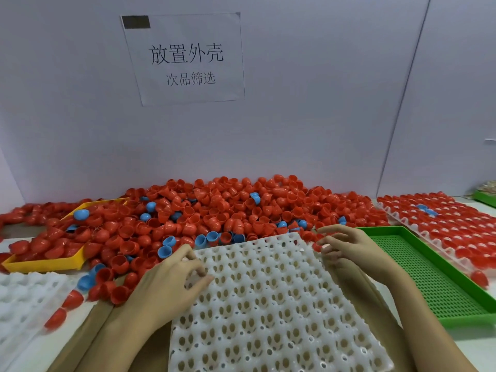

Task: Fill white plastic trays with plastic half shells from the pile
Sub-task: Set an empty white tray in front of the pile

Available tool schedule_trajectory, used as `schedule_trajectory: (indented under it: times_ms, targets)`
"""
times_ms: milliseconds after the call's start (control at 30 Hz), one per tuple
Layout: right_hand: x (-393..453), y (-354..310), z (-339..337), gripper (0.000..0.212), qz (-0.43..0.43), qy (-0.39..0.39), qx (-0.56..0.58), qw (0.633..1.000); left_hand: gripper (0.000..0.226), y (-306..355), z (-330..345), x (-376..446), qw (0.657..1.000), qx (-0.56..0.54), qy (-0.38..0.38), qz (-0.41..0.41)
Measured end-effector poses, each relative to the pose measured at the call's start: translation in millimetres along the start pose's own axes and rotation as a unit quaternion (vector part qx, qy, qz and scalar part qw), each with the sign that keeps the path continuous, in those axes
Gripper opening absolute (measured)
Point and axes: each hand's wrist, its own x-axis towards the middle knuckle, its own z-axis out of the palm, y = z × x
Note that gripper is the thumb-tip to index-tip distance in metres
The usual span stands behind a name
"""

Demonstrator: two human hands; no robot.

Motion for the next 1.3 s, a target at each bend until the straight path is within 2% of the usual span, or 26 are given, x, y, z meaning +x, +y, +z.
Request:
schedule_trajectory:
  times_ms: [233, 433, 567, 733, 800, 933, 1067, 1167, 1233, 1300]
  targets:
    - [1.5, 0.2, 7.4, 0.016, 0.006, -0.03, -0.025, 0.999, 0.024, -5.1, 5.9, 2.5, 0.999, -0.053, 0.002, 0.007]
    - [7.7, 4.9, 14.6, 0.025, 0.019, -0.03, -0.082, 0.996, 0.025, -5.6, 10.7, 4.8, 0.99, -0.14, -0.009, 0.013]
    - [13.3, 9.8, 23.9, 0.017, -0.031, 0.011, -0.199, 0.98, 0.013, -2.5, 12.9, 3.8, 0.991, -0.135, 0.018, 0.009]
    - [20.7, 14.1, 28.9, 0.02, -0.065, 0.08, -0.225, 0.969, 0.014, 5.3, 0.1, 14.2, 0.976, -0.196, 0.088, -0.02]
    - [20.9, 13.5, 30.5, 0.018, -0.081, 0.118, -0.21, 0.967, 0.014, 8.5, -5.4, 31.3, 0.98, -0.171, 0.099, -0.03]
    - [19.0, 8.2, 36.5, 0.011, -0.106, 0.144, -0.173, 0.968, 0.021, 21.2, -3.4, 80.5, 0.995, -0.078, 0.054, -0.01]
    - [18.9, 6.5, 43.9, 0.01, -0.113, 0.133, -0.174, 0.969, 0.037, 35.3, 10.4, 120.0, 0.998, 0.004, 0.024, 0.062]
    - [17.8, 6.9, 45.7, 0.01, -0.132, 0.127, -0.172, 0.968, 0.05, 38.3, 25.5, 136.4, 0.99, 0.077, -0.042, 0.111]
    - [16.5, 5.8, 45.4, 0.009, -0.143, 0.119, -0.169, 0.968, 0.051, 36.5, 35.3, 142.5, 0.981, 0.141, -0.064, 0.113]
    - [15.7, 4.6, 46.2, 0.006, -0.144, 0.093, -0.173, 0.97, 0.044, 33.9, 41.0, 145.6, 0.983, 0.151, -0.036, 0.094]
